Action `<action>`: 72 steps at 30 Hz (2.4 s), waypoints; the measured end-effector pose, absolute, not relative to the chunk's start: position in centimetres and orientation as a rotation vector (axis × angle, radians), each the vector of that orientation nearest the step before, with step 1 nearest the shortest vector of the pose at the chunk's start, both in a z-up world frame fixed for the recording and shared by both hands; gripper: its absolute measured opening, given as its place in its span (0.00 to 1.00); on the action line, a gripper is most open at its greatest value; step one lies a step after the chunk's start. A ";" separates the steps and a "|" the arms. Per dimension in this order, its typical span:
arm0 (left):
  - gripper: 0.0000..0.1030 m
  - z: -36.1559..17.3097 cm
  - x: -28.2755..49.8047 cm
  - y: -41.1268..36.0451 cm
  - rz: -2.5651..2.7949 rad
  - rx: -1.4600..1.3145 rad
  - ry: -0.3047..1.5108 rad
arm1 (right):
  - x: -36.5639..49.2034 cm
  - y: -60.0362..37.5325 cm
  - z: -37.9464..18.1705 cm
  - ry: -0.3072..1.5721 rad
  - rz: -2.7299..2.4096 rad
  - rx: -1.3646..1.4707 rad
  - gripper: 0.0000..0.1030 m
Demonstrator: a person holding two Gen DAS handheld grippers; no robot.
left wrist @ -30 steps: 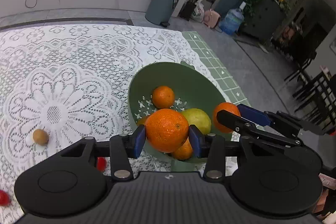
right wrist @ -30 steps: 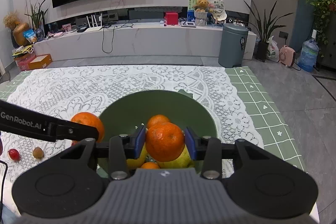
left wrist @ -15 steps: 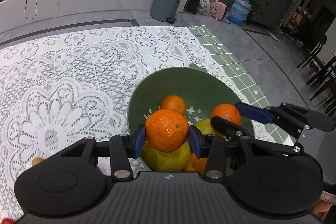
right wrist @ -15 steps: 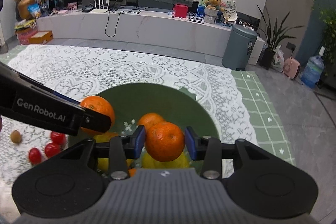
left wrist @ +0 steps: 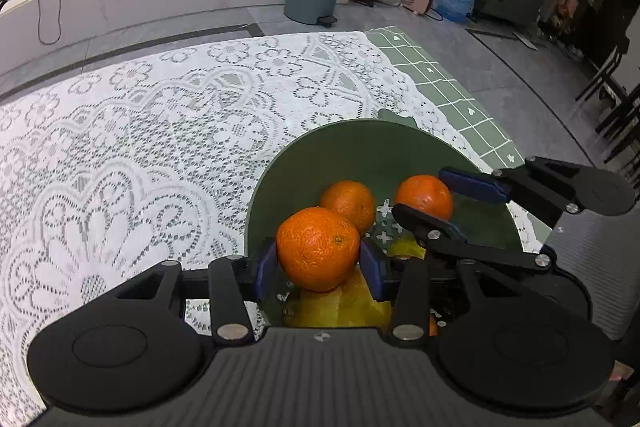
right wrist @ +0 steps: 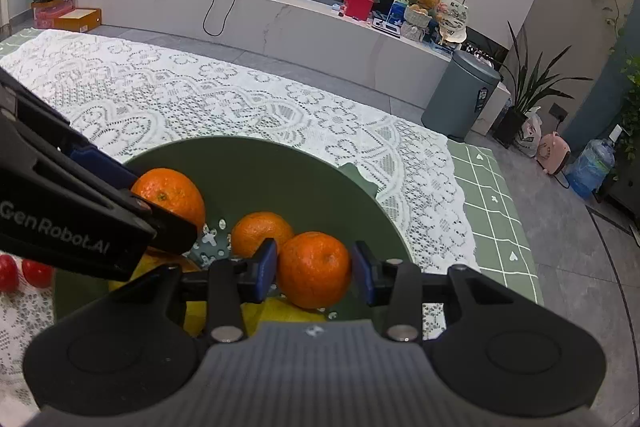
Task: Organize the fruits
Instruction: 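Open both tools to drop the oranges into the colander, then move both tools back toward the red tomatoes on the tablecloth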
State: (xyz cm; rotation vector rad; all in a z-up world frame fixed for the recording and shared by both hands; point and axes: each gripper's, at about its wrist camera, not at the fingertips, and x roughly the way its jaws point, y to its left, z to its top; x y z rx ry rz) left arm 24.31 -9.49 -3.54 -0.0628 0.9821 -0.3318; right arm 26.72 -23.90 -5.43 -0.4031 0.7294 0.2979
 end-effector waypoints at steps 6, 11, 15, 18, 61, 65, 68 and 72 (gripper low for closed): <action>0.50 -3.5 24.7 -10.3 -0.333 -0.012 0.982 | 27.3 -23.7 -5.8 0.746 0.296 -0.410 0.37; 0.51 -3.6 24.6 -10.1 -0.335 -0.022 0.976 | 27.2 -23.6 -5.9 0.746 0.295 -0.420 0.38; 0.55 -3.6 24.6 -10.0 -0.331 -0.027 0.974 | 27.1 -23.6 -5.8 0.752 0.298 -0.415 0.37; 0.58 -3.5 24.5 -10.0 -0.330 -0.027 0.973 | 27.0 -23.4 -5.9 0.758 0.302 -0.429 0.38; 0.70 2.7 12.1 -5.7 -0.268 0.055 0.736 | 12.7 -21.5 -1.8 0.685 0.298 -0.038 0.82; 0.70 2.5 10.6 -4.5 -0.244 0.058 0.727 | 11.4 -20.5 -2.5 0.685 0.328 -0.025 0.82; 0.70 2.1 9.7 -3.5 -0.231 0.050 0.727 | 10.8 -19.5 -3.1 0.707 0.354 -0.023 0.82; 0.70 1.3 8.4 -2.0 -0.200 0.041 0.735 | 10.2 -18.4 -3.8 0.721 0.374 -0.036 0.81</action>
